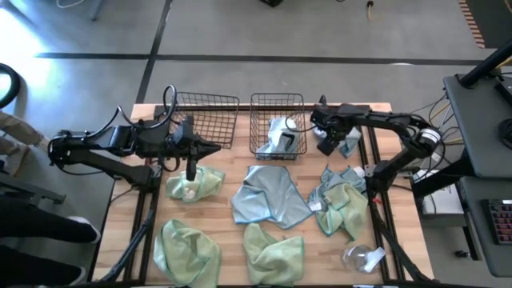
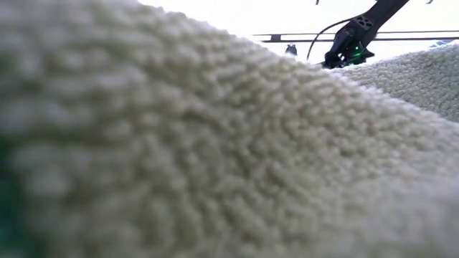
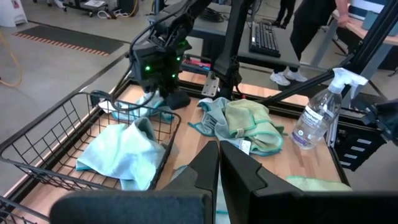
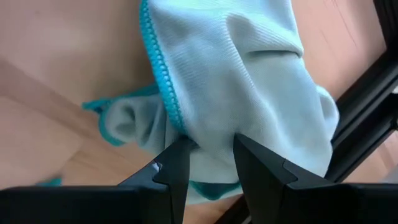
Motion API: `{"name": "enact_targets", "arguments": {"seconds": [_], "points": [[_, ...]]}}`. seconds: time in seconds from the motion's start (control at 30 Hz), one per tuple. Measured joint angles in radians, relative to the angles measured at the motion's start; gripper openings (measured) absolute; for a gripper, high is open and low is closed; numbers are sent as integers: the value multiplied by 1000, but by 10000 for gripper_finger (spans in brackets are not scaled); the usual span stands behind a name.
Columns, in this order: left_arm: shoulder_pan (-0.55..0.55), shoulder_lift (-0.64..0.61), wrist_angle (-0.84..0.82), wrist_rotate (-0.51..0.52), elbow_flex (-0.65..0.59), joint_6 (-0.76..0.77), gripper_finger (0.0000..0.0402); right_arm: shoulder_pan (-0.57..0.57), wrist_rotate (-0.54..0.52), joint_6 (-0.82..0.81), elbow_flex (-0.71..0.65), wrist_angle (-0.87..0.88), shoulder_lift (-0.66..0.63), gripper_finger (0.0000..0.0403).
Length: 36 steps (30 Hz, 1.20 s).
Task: Sort microfiber towel by color & place in baskets
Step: Put the blue towel into the right wire basket
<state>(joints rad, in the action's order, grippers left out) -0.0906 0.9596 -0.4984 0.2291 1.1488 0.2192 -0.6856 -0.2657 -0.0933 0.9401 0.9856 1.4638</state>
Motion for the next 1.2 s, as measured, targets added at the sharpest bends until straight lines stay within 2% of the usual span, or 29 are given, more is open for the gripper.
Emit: {"name": "enact_targets", "arguments": {"seconds": [0.27,0.73,0.9,1.2], "points": [[0,0,-1,0,0,9,0,-49,3,0,-1,-10,39,121],[0,0,-6,0,0,42,0,-48,33,0,-6,-27,143,117],[0,0,-6,0,0,45,0,-48,57,0,-6,-29,155,93],[0,0,-6,0,0,43,0,-48,68,0,-7,-29,124,21]]}}
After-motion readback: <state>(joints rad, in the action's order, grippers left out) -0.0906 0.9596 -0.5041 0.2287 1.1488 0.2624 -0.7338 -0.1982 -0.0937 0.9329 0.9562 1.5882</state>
